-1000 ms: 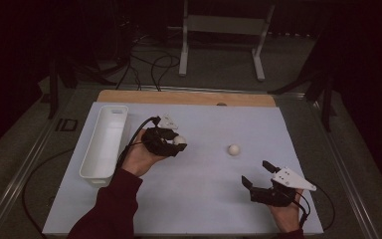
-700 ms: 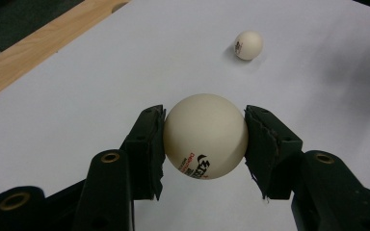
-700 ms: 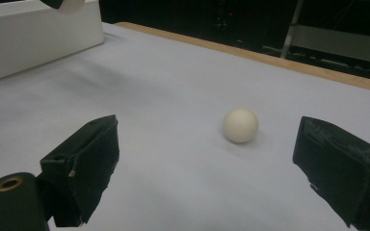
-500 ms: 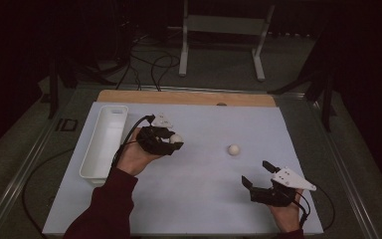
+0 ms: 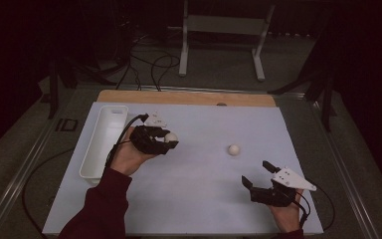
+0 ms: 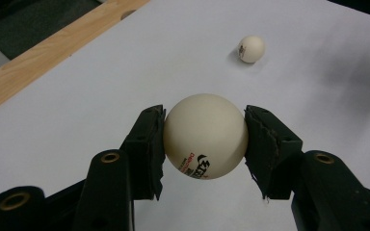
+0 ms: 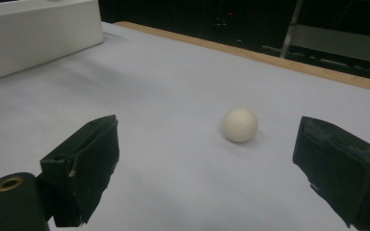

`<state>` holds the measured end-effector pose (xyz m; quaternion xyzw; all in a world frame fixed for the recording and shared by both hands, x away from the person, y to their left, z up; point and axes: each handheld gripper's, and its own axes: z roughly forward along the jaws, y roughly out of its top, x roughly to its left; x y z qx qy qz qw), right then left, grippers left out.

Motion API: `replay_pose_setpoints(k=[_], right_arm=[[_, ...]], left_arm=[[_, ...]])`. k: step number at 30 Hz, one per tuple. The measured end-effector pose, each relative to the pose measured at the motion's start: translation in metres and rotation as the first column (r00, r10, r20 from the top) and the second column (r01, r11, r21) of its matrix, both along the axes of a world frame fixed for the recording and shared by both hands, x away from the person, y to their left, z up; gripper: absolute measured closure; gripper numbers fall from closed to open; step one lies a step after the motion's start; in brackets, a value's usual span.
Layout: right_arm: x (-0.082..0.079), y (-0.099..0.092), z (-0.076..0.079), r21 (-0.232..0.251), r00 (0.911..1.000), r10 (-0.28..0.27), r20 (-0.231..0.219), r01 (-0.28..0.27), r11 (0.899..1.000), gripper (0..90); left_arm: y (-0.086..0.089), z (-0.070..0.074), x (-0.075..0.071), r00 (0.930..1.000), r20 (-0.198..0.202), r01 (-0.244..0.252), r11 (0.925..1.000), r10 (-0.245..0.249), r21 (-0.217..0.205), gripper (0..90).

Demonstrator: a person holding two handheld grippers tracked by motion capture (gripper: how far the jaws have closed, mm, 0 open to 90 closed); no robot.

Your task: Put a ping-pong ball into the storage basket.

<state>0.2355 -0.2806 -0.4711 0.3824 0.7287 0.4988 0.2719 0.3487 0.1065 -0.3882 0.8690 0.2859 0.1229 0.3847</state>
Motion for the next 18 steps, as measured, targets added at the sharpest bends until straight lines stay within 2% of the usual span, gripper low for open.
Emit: replay_pose_setpoints(k=[18], right_arm=[[0.000,0.000,0.000,0.001,1.0000,-0.002,-0.001,0.002,1.000,8.3]], left_arm=[[0.022,0.006,-0.003,0.9997,0.021,-0.015,0.9998,0.015,0.010,51.3]])
